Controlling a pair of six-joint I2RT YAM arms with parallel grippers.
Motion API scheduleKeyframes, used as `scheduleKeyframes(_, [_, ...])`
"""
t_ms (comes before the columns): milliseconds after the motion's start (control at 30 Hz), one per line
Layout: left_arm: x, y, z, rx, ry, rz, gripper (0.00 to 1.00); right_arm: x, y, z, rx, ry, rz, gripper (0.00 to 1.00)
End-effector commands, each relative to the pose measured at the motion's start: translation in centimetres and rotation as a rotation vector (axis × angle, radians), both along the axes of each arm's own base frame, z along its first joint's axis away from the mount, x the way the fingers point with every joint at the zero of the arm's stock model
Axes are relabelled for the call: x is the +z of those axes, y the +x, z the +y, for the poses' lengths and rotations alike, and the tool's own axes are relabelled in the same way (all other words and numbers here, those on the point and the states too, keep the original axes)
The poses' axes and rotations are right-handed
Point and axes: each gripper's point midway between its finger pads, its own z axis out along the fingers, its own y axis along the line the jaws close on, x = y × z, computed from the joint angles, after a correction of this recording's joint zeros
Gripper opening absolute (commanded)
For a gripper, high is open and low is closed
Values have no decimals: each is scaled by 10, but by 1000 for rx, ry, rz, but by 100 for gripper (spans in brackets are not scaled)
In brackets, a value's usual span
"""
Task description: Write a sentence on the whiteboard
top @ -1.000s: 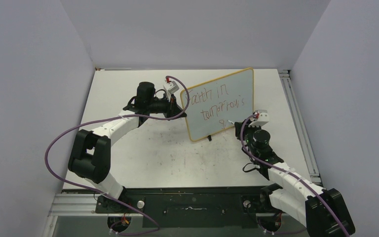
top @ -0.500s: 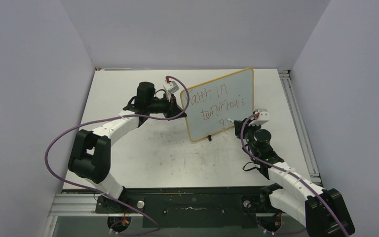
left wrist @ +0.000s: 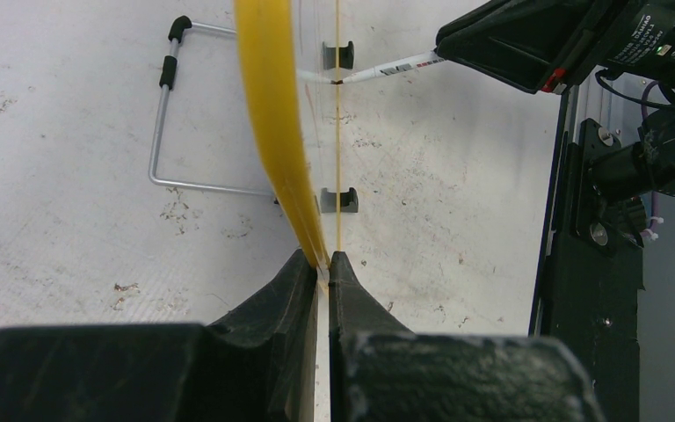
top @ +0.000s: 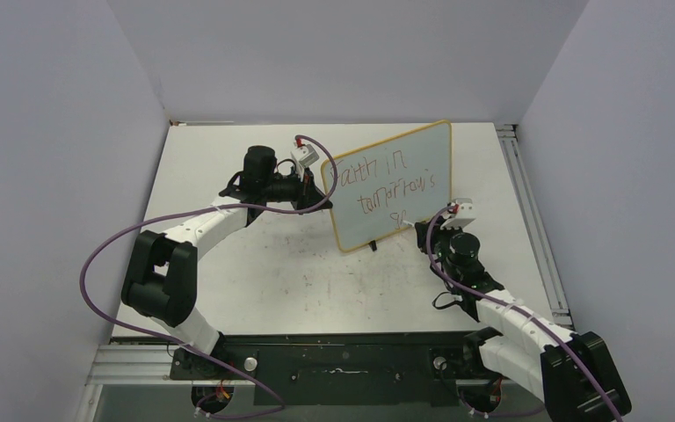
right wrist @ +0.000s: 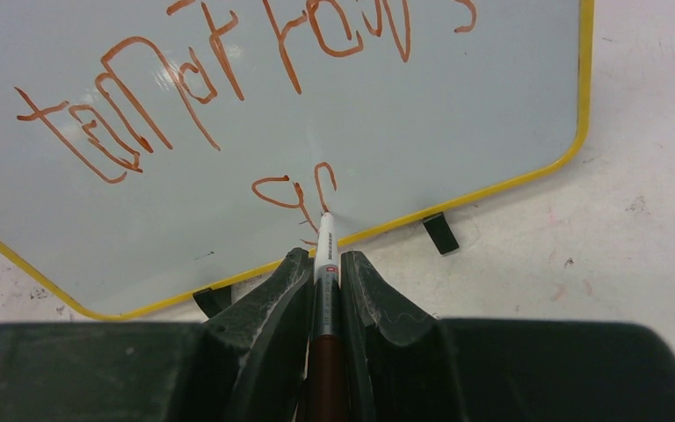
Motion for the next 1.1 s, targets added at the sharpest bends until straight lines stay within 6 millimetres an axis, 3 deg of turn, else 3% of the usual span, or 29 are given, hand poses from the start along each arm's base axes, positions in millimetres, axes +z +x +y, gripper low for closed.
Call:
scheduleKeyframes(0, [6, -3, -5, -31, -5, -2, 0, 13, 10, -3, -30, 2, -49, 5])
scheduleKeyframes(600, [8, -4, -5, -32, -7, -6, 0, 63, 18, -9, -70, 19, -173, 5])
scheduleKeyframes(767, [8, -4, -5, -32, -7, -7, 0, 62, 18, -20, -123, 3, -169, 5])
scheduleKeyframes(1067, [8, -4, -5, -33, -7, -6, 0, 55, 22, -16, -109, 3, -155, 5])
